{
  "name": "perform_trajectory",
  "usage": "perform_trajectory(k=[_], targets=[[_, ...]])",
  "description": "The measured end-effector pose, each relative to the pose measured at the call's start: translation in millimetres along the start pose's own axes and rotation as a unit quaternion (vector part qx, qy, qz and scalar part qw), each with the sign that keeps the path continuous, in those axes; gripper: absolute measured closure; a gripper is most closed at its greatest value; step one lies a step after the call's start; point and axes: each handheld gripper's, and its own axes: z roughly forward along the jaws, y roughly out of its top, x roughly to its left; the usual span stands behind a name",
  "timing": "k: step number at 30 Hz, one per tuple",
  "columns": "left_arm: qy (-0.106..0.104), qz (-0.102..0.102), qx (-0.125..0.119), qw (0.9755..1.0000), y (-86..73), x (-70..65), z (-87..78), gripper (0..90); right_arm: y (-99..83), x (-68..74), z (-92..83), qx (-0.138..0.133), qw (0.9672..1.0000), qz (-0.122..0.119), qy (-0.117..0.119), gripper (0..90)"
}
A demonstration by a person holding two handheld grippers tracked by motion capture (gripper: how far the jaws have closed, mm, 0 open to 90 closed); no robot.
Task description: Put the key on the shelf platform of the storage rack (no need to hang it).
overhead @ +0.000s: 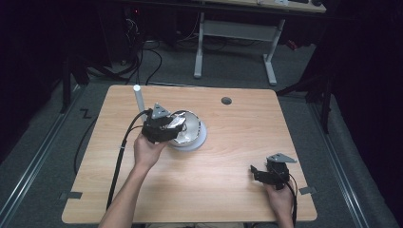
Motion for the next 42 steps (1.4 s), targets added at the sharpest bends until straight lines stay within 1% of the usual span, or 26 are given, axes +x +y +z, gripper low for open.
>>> perform_trajectory(k=[1, 2, 3, 4, 6, 7, 8, 9, 10, 11, 12, 14, 15, 20, 26, 27, 29, 30, 31, 33, 38, 39, 40, 41, 42], targets=[[-0.028, 0.015, -0.018, 0.9993, 0.5, 2.6, 5.3, 50.0, 0.0, 0.0, 0.0, 0.0, 1.0, 0.0, 0.0, 23.1], [-0.002, 0.013, 0.0, 0.9999, -0.7, 4.7, 3.7, 50.0, 0.0, 0.1, 0.0, 0.0, 1.0, 0.0, 0.0, 23.1], [0.001, 0.0, 0.0, 1.0, -1.7, 4.0, 4.5, 50.0, 0.0, 0.1, 0.0, 0.0, 1.0, 0.0, 0.0, 23.1], [0.002, -0.006, -0.001, 1.0, -1.9, 4.4, 5.7, 50.0, 0.0, 0.0, 0.0, 0.0, 1.0, 0.0, 0.0, 23.1], [0.002, -0.009, -0.005, 0.9999, -2.2, 5.4, 8.9, 50.0, 0.0, 0.2, -0.1, 0.001, 1.0, 0.001, 0.0, 23.1], [0.005, -0.01, -0.007, 0.9999, -3.2, 5.8, 11.3, 49.9, 0.0, 0.2, -0.1, 0.001, 1.0, 0.001, 0.0, 23.1], [0.008, -0.007, -0.006, 0.9999, -5.1, 7.0, 14.5, 49.9, 0.0, 0.2, -0.1, 0.0, 1.0, 0.001, 0.0, 23.1], [-0.016, -0.002, -0.026, 0.9995, -6.6, 7.1, 19.8, 49.9, 0.0, 0.2, -0.1, 0.001, 1.0, 0.001, 0.0, 23.1], [-0.016, 0.018, -0.022, 0.9995, -7.1, 10.5, 22.2, 49.9, 0.0, 0.2, -0.1, 0.001, 1.0, 0.001, 0.0, 23.1], [0.008, 0.008, -0.003, 0.9999, -9.7, 10.2, 20.4, 49.9, 0.0, 0.2, -0.1, 0.001, 1.0, 0.001, 0.0, 23.1], [0.013, -0.003, -0.004, 0.9999, -11.7, 9.2, 22.6, 49.9, 0.0, 0.2, -0.1, 0.001, 1.0, 0.001, 0.0, 23.1], [0.015, -0.002, -0.002, 0.9999, -14.6, 10.4, 27.1, 49.8, 0.0, 0.2, -0.1, 0.001, 1.0, 0.001, 0.0, 23.1], [0.018, -0.006, -0.002, 0.9998, -16.0, 10.6, 29.3, 49.9, 0.0, 0.2, -0.1, 0.001, 1.0, 0.001, 0.0, 23.1], [0.03, 0.005, 0.003, 0.9995, -24.1, 15.1, 39.5, 49.8, 0.0, 0.1, 0.0, 0.001, 1.0, 0.0, 0.0, 23.1], [0.048, 0.011, 0.011, 0.9987, -32.0, 20.2, 48.7, 49.6, 0.0, 0.1, -0.1, 0.001, 1.0, 0.0, 0.0, 23.1], [0.05, 0.013, 0.013, 0.9986, -32.8, 21.0, 49.7, 49.6, 0.0, 0.2, -0.1, 0.0, 1.0, 0.001, 0.0, 23.1], [0.055, 0.01, 0.019, 0.9983, -34.4, 21.5, 51.1, 49.4, 0.0, 0.1, -0.1, 0.0, 1.0, 0.001, 0.0, 23.1], [0.054, 0.015, 0.023, 0.9982, -34.4, 22.7, 51.9, 49.3, 0.0, 0.1, -0.1, 0.001, 1.0, 0.001, 0.0, 23.1], [0.058, 0.007, 0.026, 0.998, -34.5, 22.3, 52.5, 49.2, 0.0, 0.1, -0.1, 0.0, 1.0, 0.001, 0.0, 23.1], [0.057, 0.01, 0.031, 0.9978, -34.3, 23.2, 53.3, 49.1, 0.0, 0.2, -0.1, 0.001, 1.0, 0.001, 0.001, 23.1], [0.063, 0.01, 0.035, 0.9973, -35.7, 23.6, 54.0, 48.3, 0.0, 0.2, -0.1, 0.001, 1.0, 0.001, 0.001, 23.1], [0.061, 0.014, 0.035, 0.9974, -36.0, 23.9, 53.5, 47.0, 0.0, 0.2, -0.1, 0.001, 1.0, 0.0, 0.001, 23.1], [0.061, 0.011, 0.037, 0.9974, -35.6, 23.4, 52.7, 43.8, 0.0, 0.2, -0.1, 0.001, 1.0, 0.0, 0.001, 23.1], [0.057, 0.013, 0.039, 0.9975, -34.9, 23.4, 51.5, 41.3, 0.0, 0.1, -0.2, 0.001, 1.0, 0.0, 0.001, 23.0], [0.058, 0.014, 0.039, 0.9975, -34.3, 22.9, 49.7, 39.6, 0.0, 0.2, -0.1, 0.001, 1.0, 0.001, 0.001, 23.0]])
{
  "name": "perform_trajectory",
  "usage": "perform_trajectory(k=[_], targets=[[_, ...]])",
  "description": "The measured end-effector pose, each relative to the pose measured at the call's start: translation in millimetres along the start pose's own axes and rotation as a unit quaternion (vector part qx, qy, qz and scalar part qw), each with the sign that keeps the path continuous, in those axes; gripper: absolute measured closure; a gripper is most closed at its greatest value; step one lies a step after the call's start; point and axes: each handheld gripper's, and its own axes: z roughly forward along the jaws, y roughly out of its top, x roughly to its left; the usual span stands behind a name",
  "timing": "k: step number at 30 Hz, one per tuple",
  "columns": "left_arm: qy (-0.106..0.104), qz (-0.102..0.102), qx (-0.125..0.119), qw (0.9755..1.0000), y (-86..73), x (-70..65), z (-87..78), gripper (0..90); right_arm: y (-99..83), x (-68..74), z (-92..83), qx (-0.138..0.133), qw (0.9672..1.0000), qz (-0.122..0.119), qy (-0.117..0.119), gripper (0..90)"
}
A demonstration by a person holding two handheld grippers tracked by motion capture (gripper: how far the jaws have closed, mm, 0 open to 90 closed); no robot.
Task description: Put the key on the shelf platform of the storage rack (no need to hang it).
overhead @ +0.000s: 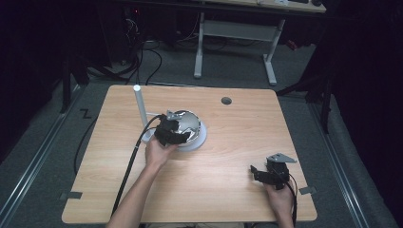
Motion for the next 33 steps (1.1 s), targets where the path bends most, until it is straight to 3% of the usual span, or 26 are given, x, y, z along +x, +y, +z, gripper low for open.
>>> perform_trajectory(k=[8, 13, 19, 28, 33], targets=[[-0.007, -0.004, -0.006, 0.9999, 8.9, 1.7, -12.6, 33.4, 0.0, 0.0, 0.0, 0.0, 1.0, 0.0, 0.0, 23.1], [0.005, 0.004, -0.006, 1.0, 11.9, 7.6, -15.8, 32.6, 0.0, 0.0, 0.0, 0.0, 1.0, 0.0, 0.0, 23.0], [-0.003, -0.017, -0.011, 0.9998, 20.5, 10.0, -25.9, 31.2, 0.0, 0.0, 0.0, 0.0, 1.0, 0.0, 0.0, 23.0], [-0.016, -0.023, -0.019, 0.9994, 30.5, 14.6, -38.9, 29.2, 0.0, 0.1, 0.1, 0.0, 1.0, 0.0, 0.0, 23.1], [-0.011, -0.032, -0.021, 0.9992, 34.3, 19.9, -42.9, 28.6, 0.0, 0.0, 0.1, 0.0, 1.0, 0.0, 0.0, 23.0]])
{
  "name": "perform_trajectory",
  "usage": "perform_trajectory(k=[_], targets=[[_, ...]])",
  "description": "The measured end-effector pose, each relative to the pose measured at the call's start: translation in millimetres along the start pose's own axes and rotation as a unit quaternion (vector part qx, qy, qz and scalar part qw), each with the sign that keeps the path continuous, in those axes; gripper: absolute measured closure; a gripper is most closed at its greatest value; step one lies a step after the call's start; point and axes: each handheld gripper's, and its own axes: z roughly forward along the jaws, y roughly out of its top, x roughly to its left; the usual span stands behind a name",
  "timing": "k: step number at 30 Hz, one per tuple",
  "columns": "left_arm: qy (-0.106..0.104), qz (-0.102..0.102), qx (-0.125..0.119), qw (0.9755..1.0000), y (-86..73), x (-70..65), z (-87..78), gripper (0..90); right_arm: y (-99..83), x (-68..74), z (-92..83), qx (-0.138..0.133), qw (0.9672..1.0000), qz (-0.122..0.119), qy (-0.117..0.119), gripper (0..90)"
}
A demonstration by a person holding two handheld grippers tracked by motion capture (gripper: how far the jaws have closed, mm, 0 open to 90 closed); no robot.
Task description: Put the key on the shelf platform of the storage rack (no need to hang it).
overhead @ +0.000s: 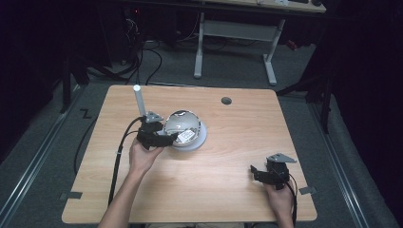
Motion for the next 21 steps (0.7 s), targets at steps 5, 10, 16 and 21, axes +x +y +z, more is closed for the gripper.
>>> perform_trajectory(k=[5, 10, 16, 21], targets=[[0.0, -0.001, -0.006, 1.0, 3.4, 3.7, -4.4, 27.6, 0.0, 0.0, 0.0, 0.0, 1.0, 0.0, 0.0, 23.0], [-0.003, -0.003, -0.01, 0.9999, 6.3, 4.3, -10.0, 27.0, 0.0, 0.0, 0.0, 0.0, 1.0, 0.0, 0.0, 23.1], [-0.001, -0.009, -0.014, 0.9999, 11.6, 9.3, -13.8, 26.8, 0.0, 0.0, 0.0, 0.0, 1.0, 0.0, 0.0, 23.1], [0.002, -0.016, -0.019, 0.9997, 17.5, 13.3, -20.5, 26.8, 0.0, -0.1, 0.0, 0.0, 1.0, 0.0, 0.0, 23.1]])
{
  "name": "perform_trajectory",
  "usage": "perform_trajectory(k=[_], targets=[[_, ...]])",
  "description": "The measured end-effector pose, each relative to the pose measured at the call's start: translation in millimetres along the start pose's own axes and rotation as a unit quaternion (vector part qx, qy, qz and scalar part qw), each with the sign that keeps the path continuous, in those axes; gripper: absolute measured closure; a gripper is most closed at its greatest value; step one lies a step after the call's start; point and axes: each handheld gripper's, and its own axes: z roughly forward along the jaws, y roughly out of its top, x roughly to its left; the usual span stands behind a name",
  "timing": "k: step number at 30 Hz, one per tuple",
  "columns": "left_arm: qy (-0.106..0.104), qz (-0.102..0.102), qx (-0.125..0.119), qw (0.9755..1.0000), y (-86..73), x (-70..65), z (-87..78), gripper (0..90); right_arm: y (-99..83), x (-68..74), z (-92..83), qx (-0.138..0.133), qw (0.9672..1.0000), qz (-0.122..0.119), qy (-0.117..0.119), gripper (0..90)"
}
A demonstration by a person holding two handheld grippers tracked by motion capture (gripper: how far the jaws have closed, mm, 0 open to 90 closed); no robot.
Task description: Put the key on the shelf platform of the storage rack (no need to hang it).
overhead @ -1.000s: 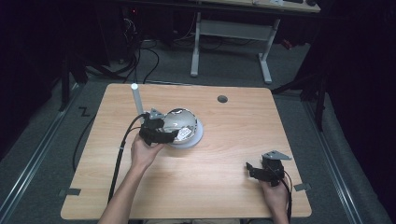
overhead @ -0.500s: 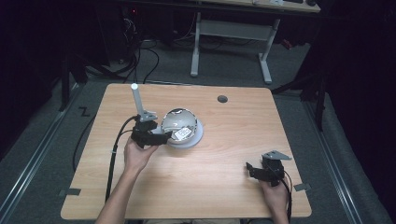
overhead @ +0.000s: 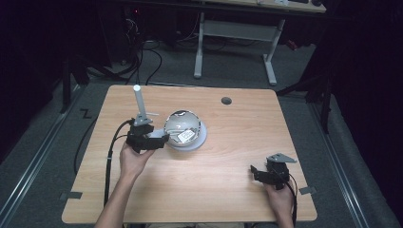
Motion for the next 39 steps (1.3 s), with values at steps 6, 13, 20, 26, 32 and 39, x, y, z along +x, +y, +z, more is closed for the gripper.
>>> perform_trajectory(k=[6, 13, 20, 26, 32, 39], targets=[[0.002, -0.004, -0.006, 1.0, 4.6, 4.3, -4.9, 26.5, 0.0, 0.0, 0.0, 0.0, 1.0, 0.0, 0.0, 23.1], [-0.003, -0.001, -0.011, 0.9999, 5.3, 4.2, -10.9, 26.0, 0.0, 0.0, 0.0, 0.0, 1.0, 0.0, 0.0, 23.1], [-0.002, -0.005, -0.018, 0.9998, 9.3, 6.1, -15.5, 26.0, 0.0, 0.0, 0.0, 0.0, 1.0, 0.0, 0.0, 23.1], [-0.026, -0.024, -0.034, 0.9988, 12.1, 6.1, -16.8, 26.1, 0.0, 0.0, 0.0, 0.0, 1.0, 0.0, 0.0, 23.1], [-0.002, -0.01, -0.027, 0.9996, 18.4, 15.0, -24.3, 26.0, 0.1, 0.2, 0.0, 0.0, 1.0, 0.001, 0.0, 23.1], [0.004, -0.016, -0.035, 0.9993, 22.8, 22.4, -27.7, 26.1, 0.1, 0.2, 0.0, 0.0, 1.0, 0.001, 0.0, 23.1]])
